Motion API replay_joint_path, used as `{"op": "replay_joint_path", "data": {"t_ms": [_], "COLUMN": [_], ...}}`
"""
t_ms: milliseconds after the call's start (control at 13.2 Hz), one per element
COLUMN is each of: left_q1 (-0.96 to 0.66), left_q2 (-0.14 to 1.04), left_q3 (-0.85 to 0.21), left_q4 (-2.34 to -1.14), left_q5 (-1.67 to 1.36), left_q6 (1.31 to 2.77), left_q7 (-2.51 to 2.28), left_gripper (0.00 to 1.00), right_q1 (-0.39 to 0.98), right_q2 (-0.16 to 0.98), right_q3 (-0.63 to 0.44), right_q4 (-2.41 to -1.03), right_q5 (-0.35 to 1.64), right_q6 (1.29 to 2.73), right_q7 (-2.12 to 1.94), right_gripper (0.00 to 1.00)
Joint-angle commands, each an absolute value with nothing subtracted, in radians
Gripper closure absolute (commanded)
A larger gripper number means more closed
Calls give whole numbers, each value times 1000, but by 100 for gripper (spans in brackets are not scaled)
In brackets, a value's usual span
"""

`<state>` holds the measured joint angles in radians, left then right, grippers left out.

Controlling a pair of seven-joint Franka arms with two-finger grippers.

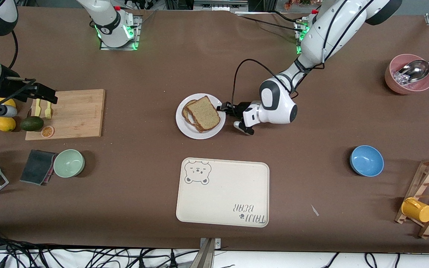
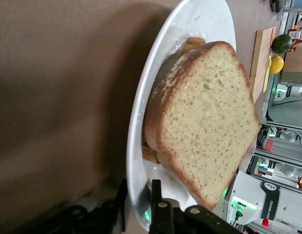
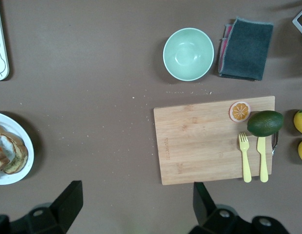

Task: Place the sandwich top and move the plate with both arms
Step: 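Grasp the white plate rim with the left gripper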

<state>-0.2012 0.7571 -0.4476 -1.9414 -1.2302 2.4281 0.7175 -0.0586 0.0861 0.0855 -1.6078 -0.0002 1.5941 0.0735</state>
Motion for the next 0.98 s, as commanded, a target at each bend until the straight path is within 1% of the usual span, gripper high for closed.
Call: {"op": "replay_joint_path", "data": {"t_ms": [0, 75, 528, 906], "left_q1": [-198, -196, -181, -104], "left_q2": [773, 770, 767, 761], "left_q3": [-449, -449, -451, -454], "left_q4": [-1927, -1927, -1928, -1914], "left_q5": [-1266, -1266, -1279, -1302], "left_q6": [2436, 2436, 2421, 2290], "left_q7": [761, 762, 759, 758], "left_gripper": [95, 100, 100, 100], "right_q1": [-60, -60, -58, -58], "right_q2": [81, 81, 78, 77], "right_q3": [97, 97, 100, 104], "right_q4": [-1605, -1603, -1603, -1603], "right_q5": [-15, -15, -15, -15], "right_q6": [1595, 1595, 1589, 1589], "right_q7": [63, 63, 69, 67], "right_gripper": [0, 0, 0, 0]}}
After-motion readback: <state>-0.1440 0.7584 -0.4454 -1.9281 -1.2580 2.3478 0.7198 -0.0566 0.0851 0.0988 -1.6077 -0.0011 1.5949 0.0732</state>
